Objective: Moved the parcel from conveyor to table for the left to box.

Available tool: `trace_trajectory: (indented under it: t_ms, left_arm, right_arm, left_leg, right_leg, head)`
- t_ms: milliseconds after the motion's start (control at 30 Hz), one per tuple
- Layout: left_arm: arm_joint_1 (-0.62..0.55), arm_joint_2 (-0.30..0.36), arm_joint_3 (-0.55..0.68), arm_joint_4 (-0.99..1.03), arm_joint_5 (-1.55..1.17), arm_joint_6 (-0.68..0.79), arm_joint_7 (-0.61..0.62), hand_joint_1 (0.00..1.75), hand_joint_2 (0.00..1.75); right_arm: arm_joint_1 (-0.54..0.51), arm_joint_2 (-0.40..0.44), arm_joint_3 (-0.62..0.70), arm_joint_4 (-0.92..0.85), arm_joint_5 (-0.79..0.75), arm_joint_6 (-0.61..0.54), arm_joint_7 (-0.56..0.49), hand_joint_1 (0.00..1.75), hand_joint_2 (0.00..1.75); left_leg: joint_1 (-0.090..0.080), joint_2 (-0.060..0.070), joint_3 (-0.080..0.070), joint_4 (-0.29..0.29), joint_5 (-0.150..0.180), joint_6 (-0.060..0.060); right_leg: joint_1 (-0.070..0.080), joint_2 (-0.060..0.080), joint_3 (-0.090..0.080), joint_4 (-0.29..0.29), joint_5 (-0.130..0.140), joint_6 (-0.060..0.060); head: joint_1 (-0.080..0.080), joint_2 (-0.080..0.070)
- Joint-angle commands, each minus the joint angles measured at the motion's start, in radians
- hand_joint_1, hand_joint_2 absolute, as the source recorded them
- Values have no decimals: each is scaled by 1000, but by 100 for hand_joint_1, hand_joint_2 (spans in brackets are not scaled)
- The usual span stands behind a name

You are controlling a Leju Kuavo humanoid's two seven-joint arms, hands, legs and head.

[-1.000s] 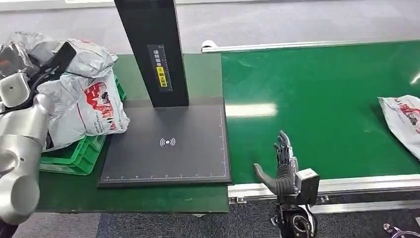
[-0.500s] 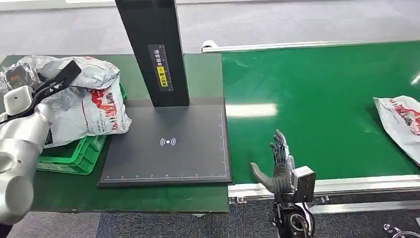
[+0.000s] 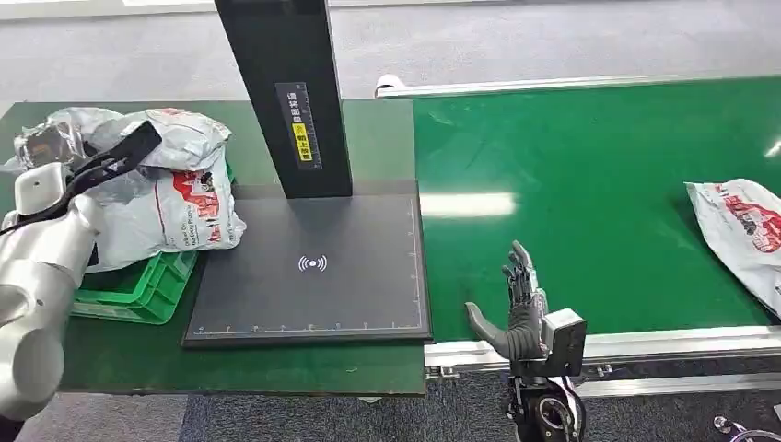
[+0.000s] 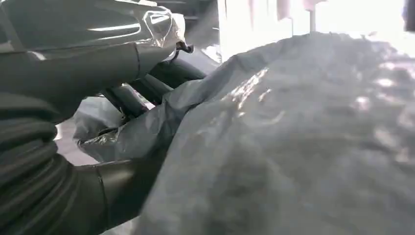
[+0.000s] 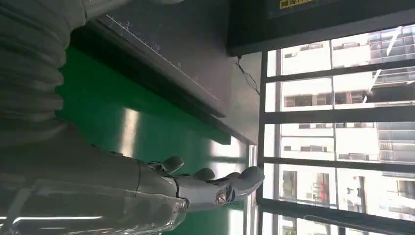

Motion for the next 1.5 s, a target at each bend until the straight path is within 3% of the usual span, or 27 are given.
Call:
trace_trajectory:
  t_ms: [33,200,233,333,433,667,800,933,967,1000,1067,1167,1233,1267,1300,1367,1400,1433,1467,1500]
  left_arm:
    - [248,-14,-146,-276,113,-41,-28,0,175]
    - [393,18,-122,-455,111,17,88,0,175]
    - [399,20,-104,-460,116,19,90,0,0]
    - [430,28,-58,-487,157,13,70,0,0]
    - [468,41,-75,-535,143,-91,29,0,0]
    - [490,38,-68,-580,131,-96,42,0,0]
    - [600,14,90,-756,116,86,141,0,0]
    - [681,-32,194,-895,136,278,82,0,0]
    - [701,-75,223,-952,172,386,29,0,0]
    - [705,-82,228,-964,178,398,22,0,0]
    - [711,-146,275,-1068,310,562,-130,0,0]
    - [690,-295,447,-1194,446,562,-458,0,0]
    - [655,-393,544,-1226,610,562,-743,0,0]
    - [658,-404,533,-1264,701,562,-818,0,0]
    - [668,-402,499,-1308,722,562,-818,0,0]
    - [717,-351,324,-1334,908,562,-818,0,0]
    - [742,-299,159,-1276,983,556,-818,0,0]
    - [732,-289,66,-1223,1022,515,-811,0,0]
    - [752,-253,-69,-1224,1067,349,-751,0,175]
    - [776,-264,-118,-1227,1074,319,-732,0,175]
  right_arm:
    - [9,2,-39,31,12,-2,-2,0,175]
    - [3,3,-30,32,16,1,-1,0,175]
    - [-1,2,-29,38,17,1,0,0,175]
    - [-9,2,-32,55,17,1,1,0,175]
    - [-3,2,-43,43,18,3,1,0,175]
    - [5,6,-56,31,20,-1,7,0,175]
    - [19,12,-52,11,32,-4,16,0,175]
    - [38,11,-55,-6,31,-13,22,0,175]
    - [41,12,-57,-11,31,-14,22,0,175]
    - [41,12,-57,-11,31,-14,22,0,175]
    - [24,18,-59,2,28,-14,24,0,175]
    - [19,24,-50,13,33,-11,19,0,175]
    - [15,25,-44,24,36,-8,13,0,175]
    - [12,24,-41,31,37,-7,9,0,175]
    - [12,22,-39,34,37,-8,5,0,175]
    - [14,16,-41,30,31,-13,-2,0,175]
    - [26,8,-49,7,26,-20,-9,0,175]
    - [43,-3,-59,-32,24,-26,-9,0,175]
    - [51,-12,-64,-67,25,-24,-9,0,175]
    - [51,-14,-64,-87,30,-18,-11,0,175]
  left_leg:
    - [-1,-1,5,-4,0,1]
    - [-1,3,2,-2,0,1]
    - [-1,3,3,-3,-1,1]
    - [0,3,2,-1,-1,1]
    - [0,2,2,-2,-1,1]
    - [0,0,1,-1,-1,1]
    - [0,1,1,-2,-1,1]
    - [0,3,1,-2,-2,1]
    - [0,3,3,-2,-2,1]
    - [-1,1,4,-3,-2,1]
    - [0,0,2,-2,-2,2]
    - [0,-1,0,0,-2,2]
    - [0,-1,0,0,-2,2]
    - [0,-3,-1,0,-2,1]
    - [-1,-4,1,-1,-1,2]
    - [0,-2,1,-1,-2,2]
    - [0,-4,0,-1,-2,2]
    - [0,-8,0,-1,-1,1]
    - [0,-8,1,-2,-1,2]
    - [-1,-12,2,-2,0,2]
  right_leg:
    - [-1,-1,5,-3,0,0]
    - [-1,1,1,-1,0,0]
    - [0,1,3,-2,0,0]
    - [0,2,1,-1,-1,0]
    - [0,1,2,-2,-1,0]
    - [0,-1,1,-1,-1,0]
    - [0,1,2,-1,-1,0]
    - [0,1,1,-1,-1,0]
    - [0,1,2,-2,-2,0]
    - [0,-1,4,-3,-2,1]
    - [0,-1,3,-3,-3,2]
    - [1,-1,2,-2,-3,2]
    - [0,-1,1,-2,-3,2]
    - [0,-2,1,-2,-3,2]
    - [-1,-3,3,-3,-3,2]
    - [0,-2,3,-2,-3,2]
    - [0,-3,3,-3,-3,2]
    - [0,-7,3,-2,-4,2]
    - [-1,-8,4,-3,-4,2]
    - [-1,-11,5,-3,-4,2]
  head:
    - [0,0]
    - [0,0]
    - [0,0]
    - [0,0]
    - [0,0]
    - [0,0]
    - [0,0]
    - [0,0]
    - [0,0]
    - [0,0]
    - [0,0]
    - [0,0]
    - [0,0]
    - [0,0]
    - [0,0]
    - [0,0]
    - [0,0]
    - [0,0]
    - [0,0]
    - [0,0]
